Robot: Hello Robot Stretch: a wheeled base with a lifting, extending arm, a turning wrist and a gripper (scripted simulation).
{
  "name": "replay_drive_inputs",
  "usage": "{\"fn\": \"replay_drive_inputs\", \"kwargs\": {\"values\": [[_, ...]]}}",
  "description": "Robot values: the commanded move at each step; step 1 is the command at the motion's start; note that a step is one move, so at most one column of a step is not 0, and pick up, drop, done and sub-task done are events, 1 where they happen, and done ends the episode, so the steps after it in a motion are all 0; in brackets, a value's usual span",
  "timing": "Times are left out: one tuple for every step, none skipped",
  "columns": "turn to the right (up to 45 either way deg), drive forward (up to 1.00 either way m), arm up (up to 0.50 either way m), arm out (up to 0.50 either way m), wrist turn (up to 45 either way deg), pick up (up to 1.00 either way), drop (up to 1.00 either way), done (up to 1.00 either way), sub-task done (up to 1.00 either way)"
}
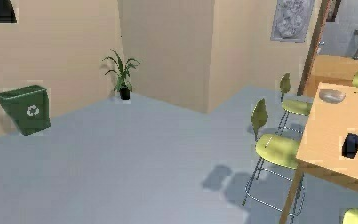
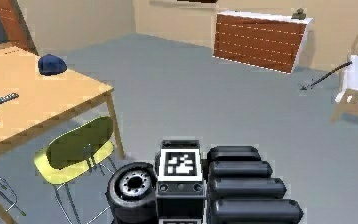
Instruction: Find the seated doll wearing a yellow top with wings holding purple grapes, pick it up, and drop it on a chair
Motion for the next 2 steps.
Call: {"fn": "replay_drive_inputs", "kwargs": {"values": [[9.0,0.00,0.00,0.00,0.0,0.00,0.00,0.00,0.00],[0.0,0.40,0.00,0.00,0.0,0.00,0.00,0.00,0.00]]}}
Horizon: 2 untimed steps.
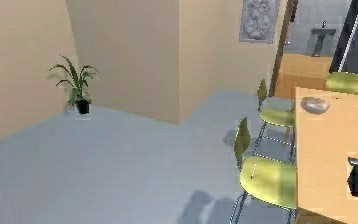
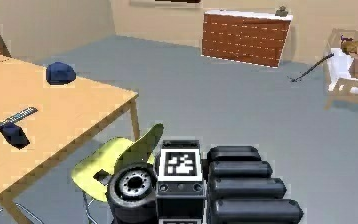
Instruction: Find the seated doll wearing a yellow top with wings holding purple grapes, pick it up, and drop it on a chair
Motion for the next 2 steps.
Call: {"fn": "replay_drive_inputs", "kwargs": {"values": [[-45.0,0.00,0.00,0.00,0.0,0.00,0.00,0.00,0.00],[-36.0,0.00,0.00,0.00,0.0,0.00,0.00,0.00,0.00]]}}
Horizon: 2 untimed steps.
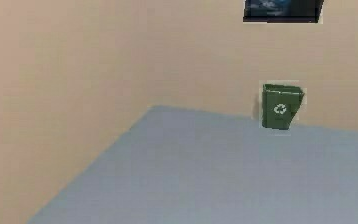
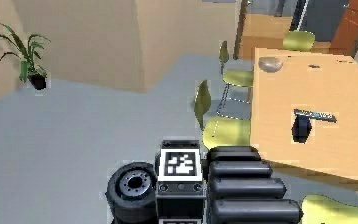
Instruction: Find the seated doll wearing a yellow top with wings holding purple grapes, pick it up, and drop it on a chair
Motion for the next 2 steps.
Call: {"fn": "replay_drive_inputs", "kwargs": {"values": [[45.0,0.00,0.00,0.00,0.0,0.00,0.00,0.00,0.00],[24.0,0.00,0.00,0.00,0.0,0.00,0.00,0.00,0.00]]}}
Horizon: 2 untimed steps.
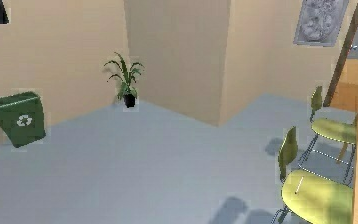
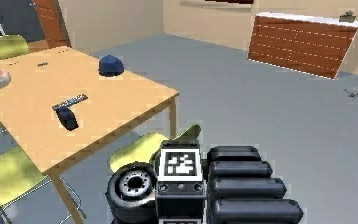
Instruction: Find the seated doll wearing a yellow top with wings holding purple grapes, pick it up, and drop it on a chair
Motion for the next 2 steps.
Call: {"fn": "replay_drive_inputs", "kwargs": {"values": [[0.0,0.00,0.00,0.48,0.0,0.00,0.00,0.00,0.00],[0.0,0.00,0.00,0.00,45.0,0.00,0.00,0.00,0.00]]}}
